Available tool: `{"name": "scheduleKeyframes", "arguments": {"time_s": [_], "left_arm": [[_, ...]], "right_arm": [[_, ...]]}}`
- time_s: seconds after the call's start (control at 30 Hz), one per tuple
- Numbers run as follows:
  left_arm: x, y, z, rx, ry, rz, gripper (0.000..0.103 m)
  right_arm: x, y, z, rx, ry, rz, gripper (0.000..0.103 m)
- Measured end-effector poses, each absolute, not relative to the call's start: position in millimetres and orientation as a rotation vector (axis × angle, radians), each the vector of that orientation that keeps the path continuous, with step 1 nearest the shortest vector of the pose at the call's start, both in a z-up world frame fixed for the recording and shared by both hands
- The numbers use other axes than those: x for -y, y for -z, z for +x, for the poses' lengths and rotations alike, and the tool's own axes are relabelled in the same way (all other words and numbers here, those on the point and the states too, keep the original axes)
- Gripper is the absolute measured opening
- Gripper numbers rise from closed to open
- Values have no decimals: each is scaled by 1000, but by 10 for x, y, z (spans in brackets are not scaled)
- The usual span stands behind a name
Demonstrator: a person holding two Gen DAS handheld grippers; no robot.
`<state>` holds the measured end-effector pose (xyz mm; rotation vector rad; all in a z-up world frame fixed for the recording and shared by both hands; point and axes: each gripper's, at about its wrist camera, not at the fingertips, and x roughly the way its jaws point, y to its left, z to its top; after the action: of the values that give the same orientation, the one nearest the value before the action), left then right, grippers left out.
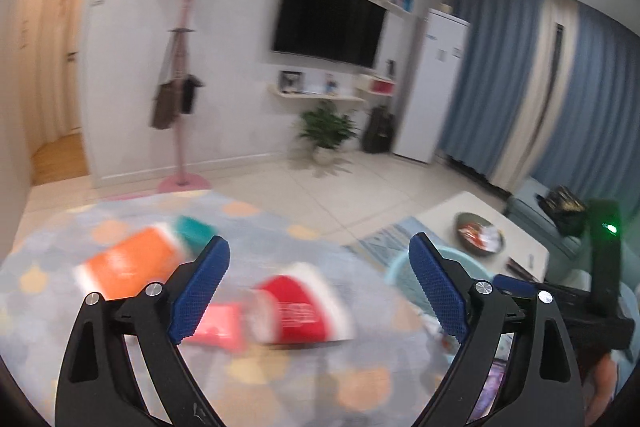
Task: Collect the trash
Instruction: 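Grasp the orange paper cup with the left gripper while the right grasps the red-white cup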
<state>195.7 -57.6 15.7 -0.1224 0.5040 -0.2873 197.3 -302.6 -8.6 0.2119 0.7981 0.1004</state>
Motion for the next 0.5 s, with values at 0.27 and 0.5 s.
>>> {"name": "scheduleKeyframes", "arguments": {"time_s": [0.27, 0.5], "left_arm": [[-391, -42, 2184, -560, 96, -162, 89], [-1071, 243, 2522, -669, 40, -259, 90]], "right_arm": [[2300, 119, 2092, -816, -209, 90, 68], [1933, 182, 2257, -852, -265, 72, 76]]}}
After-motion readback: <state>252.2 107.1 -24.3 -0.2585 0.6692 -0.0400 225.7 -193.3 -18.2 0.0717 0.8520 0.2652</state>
